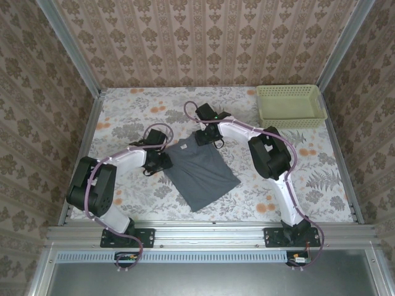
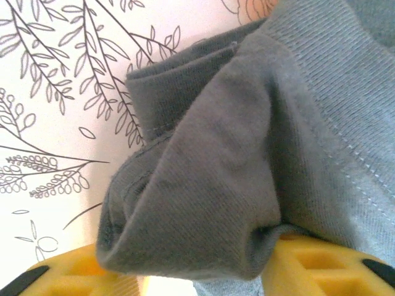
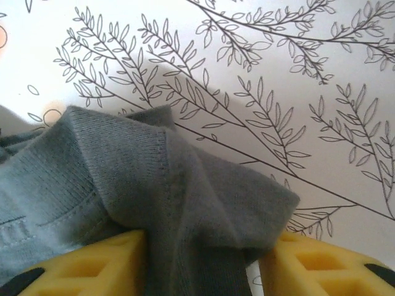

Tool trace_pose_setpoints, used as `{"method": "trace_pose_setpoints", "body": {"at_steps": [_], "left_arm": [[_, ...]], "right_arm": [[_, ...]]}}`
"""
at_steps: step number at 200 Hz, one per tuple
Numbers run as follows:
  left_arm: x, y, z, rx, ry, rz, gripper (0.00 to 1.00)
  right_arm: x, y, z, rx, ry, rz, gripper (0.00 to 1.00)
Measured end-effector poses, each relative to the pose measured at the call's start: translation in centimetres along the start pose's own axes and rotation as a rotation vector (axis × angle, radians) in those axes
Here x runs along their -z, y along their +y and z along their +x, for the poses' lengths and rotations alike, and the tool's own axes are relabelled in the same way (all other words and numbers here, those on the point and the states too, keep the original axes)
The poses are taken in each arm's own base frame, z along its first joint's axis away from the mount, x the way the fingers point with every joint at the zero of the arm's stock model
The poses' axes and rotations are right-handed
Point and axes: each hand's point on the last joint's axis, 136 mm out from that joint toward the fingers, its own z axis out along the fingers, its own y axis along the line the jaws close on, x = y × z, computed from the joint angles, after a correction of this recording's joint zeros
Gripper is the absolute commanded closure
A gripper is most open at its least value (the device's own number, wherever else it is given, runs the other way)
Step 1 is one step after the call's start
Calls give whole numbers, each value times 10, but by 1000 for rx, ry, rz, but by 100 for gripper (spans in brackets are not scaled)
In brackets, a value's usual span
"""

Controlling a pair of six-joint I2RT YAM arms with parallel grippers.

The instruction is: Fold the inside-out t-shirt

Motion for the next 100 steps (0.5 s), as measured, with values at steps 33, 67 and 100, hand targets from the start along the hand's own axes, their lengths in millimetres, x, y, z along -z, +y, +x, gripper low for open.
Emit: {"method": "trace_pose_setpoints", "body": {"at_steps": [33, 67, 100], "left_arm": [[-1, 6, -1, 1, 15, -16, 71], [0, 6, 0, 6, 21, -1, 69], [1, 0, -1, -3, 11, 30, 56]], "right_arm": [[6, 5, 15, -73, -41, -37, 79], [20, 15, 48, -156, -43, -98, 86], [28, 21, 69, -219, -49, -116, 87]]}}
